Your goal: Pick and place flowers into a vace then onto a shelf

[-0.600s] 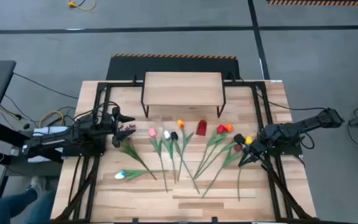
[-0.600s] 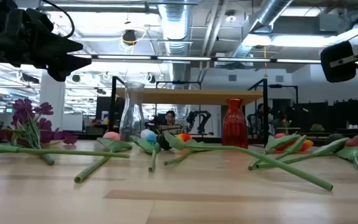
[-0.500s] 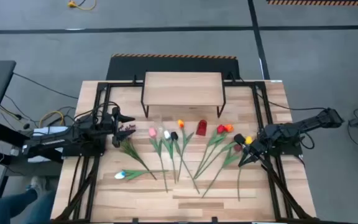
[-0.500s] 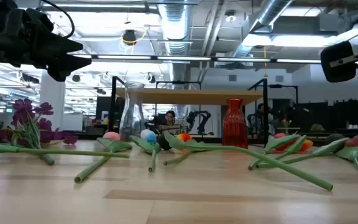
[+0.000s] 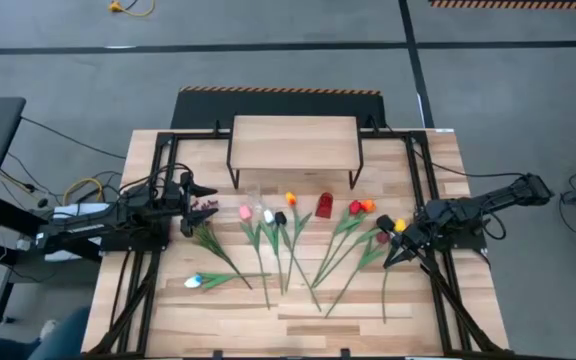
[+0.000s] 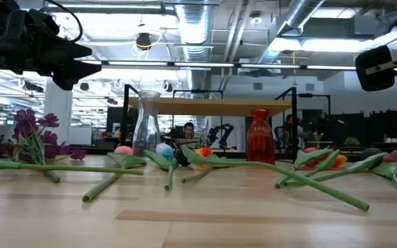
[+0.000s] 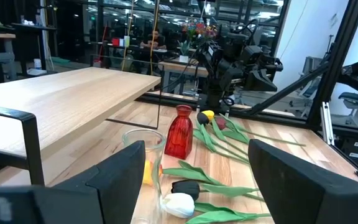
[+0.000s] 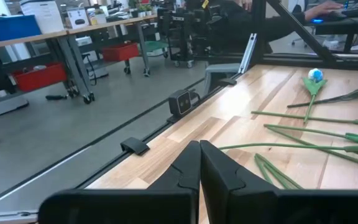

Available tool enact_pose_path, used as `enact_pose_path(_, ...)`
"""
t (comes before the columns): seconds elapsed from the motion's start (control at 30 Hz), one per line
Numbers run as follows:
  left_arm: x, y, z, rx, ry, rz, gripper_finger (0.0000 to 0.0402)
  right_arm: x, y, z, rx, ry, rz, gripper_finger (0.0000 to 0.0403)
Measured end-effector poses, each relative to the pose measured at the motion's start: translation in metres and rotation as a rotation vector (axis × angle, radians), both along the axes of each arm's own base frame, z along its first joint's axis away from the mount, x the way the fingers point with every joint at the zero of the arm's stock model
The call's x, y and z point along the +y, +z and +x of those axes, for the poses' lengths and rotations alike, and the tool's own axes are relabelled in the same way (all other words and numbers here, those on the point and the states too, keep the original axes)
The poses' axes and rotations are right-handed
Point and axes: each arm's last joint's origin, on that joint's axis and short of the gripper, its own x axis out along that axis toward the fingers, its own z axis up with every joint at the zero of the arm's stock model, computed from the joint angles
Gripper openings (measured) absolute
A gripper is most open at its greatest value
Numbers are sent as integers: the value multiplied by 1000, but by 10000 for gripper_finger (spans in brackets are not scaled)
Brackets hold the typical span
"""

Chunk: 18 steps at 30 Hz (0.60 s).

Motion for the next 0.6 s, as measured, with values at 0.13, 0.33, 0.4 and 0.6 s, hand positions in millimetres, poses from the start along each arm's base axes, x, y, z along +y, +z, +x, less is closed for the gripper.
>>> enact_pose_path(0.13,0,0,0,1,0,1,276,0,0,0,0,0,0,0)
enact_pose_path(0.33,0,0,0,0,0,-3,276,0,0,0,0,0,0,0)
enact_pose_path(0.4,0,0,0,0,0,0,276,0,0,0,0,1,0,0)
enact_pose_path(0.6,0,0,0,0,0,-1,276,0,0,0,0,0,0,0)
